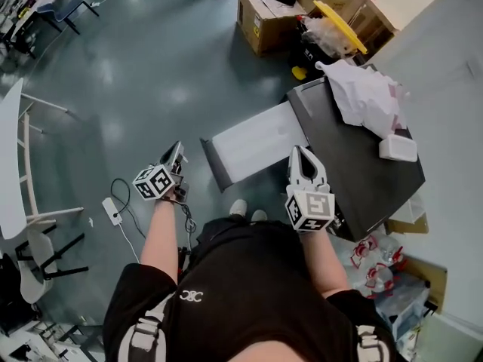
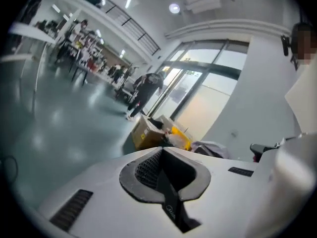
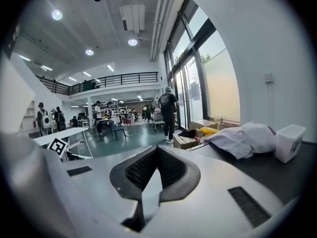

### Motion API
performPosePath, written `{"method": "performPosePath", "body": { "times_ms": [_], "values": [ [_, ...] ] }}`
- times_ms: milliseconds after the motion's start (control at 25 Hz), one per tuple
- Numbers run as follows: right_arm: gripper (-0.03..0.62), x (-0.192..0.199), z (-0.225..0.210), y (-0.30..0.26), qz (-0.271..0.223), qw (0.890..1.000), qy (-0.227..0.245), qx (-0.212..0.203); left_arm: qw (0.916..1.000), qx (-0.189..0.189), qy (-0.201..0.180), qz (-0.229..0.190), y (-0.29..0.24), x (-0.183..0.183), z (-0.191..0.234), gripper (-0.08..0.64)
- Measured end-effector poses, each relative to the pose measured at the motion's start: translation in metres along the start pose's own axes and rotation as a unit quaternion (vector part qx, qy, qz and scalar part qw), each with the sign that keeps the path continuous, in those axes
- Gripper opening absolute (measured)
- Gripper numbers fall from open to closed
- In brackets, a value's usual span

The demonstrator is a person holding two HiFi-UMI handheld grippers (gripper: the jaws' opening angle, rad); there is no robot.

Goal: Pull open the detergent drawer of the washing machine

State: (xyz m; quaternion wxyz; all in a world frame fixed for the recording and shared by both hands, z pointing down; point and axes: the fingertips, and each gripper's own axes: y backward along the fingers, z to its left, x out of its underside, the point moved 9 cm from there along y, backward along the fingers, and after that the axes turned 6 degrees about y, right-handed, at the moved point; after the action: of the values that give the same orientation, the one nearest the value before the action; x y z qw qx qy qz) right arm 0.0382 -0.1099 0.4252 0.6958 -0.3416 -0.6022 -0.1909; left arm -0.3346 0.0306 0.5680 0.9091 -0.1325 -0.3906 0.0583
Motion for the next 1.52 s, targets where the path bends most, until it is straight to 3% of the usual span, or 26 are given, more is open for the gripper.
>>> {"method": "performPosePath", "body": {
  "times_ms": [120, 280, 520, 720, 840, 1520],
  "values": [
    [0.002, -0.014, -0.007, 0.006, -0.020, 0.999, -0.023, -0.019, 0.9937, -0.051, -0.085, -0.053, 0.020, -0.026, -0.041, 0.003],
    [0.002, -0.038, -0.017, 0.017, -0.061, 0.997, -0.001, -0.037, 0.9696, -0.108, -0.191, -0.108, 0.046, -0.053, -0.108, 0.003],
    [0.002, -0.071, -0.034, 0.034, -0.117, 0.992, 0.002, -0.054, 0.9453, -0.124, -0.262, -0.149, 0.082, -0.060, -0.212, 0.003],
    [0.002, -0.080, -0.028, 0.041, -0.145, 0.987, 0.009, -0.073, 0.9299, -0.125, -0.304, -0.165, 0.100, -0.046, -0.266, 0.003],
    [0.002, -0.076, -0.024, 0.044, -0.141, 0.986, 0.012, -0.084, 0.9275, -0.120, -0.313, -0.165, 0.106, -0.034, -0.283, 0.003],
    [0.002, -0.072, -0.026, 0.063, -0.138, 0.986, 0.013, -0.096, 0.9354, -0.104, -0.300, -0.156, 0.114, -0.006, -0.303, 0.003]
  ]
}}
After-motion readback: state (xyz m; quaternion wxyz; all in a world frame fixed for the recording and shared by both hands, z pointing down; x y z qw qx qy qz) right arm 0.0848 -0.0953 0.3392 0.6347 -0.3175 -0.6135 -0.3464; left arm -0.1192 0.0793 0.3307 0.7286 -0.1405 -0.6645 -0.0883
